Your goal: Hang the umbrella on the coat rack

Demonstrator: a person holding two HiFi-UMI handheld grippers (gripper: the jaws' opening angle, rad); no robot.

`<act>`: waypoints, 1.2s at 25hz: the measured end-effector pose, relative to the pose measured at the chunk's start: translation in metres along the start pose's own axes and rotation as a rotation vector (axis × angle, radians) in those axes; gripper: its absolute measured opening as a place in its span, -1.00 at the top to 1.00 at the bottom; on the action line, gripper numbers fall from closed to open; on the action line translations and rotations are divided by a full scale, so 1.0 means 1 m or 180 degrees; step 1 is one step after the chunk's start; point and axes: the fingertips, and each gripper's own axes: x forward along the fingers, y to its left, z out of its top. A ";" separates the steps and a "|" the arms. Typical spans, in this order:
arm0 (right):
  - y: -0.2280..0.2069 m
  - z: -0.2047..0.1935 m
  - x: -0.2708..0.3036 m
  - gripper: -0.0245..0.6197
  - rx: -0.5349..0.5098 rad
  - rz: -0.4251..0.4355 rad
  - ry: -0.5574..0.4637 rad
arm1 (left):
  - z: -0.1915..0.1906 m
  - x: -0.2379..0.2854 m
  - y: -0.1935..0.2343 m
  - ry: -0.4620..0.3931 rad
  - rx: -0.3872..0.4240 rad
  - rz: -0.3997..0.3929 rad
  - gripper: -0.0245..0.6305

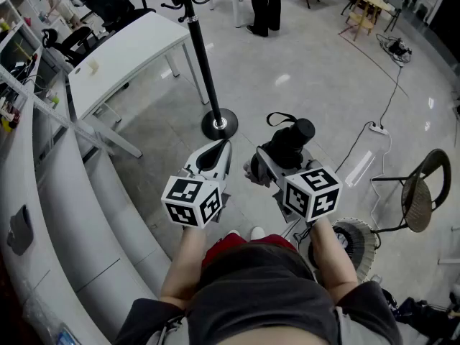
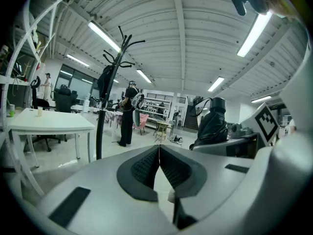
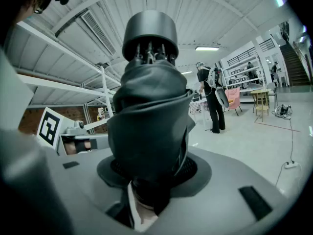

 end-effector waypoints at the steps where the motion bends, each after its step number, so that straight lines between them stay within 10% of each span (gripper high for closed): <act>1: -0.001 0.001 0.000 0.33 0.0001 -0.0002 -0.0008 | 0.001 0.001 0.000 0.0002 0.0003 0.0004 0.88; 30: -0.036 0.013 -0.006 0.33 -0.0007 0.0120 -0.0093 | 0.007 0.025 -0.014 -0.0073 0.0029 0.0184 0.88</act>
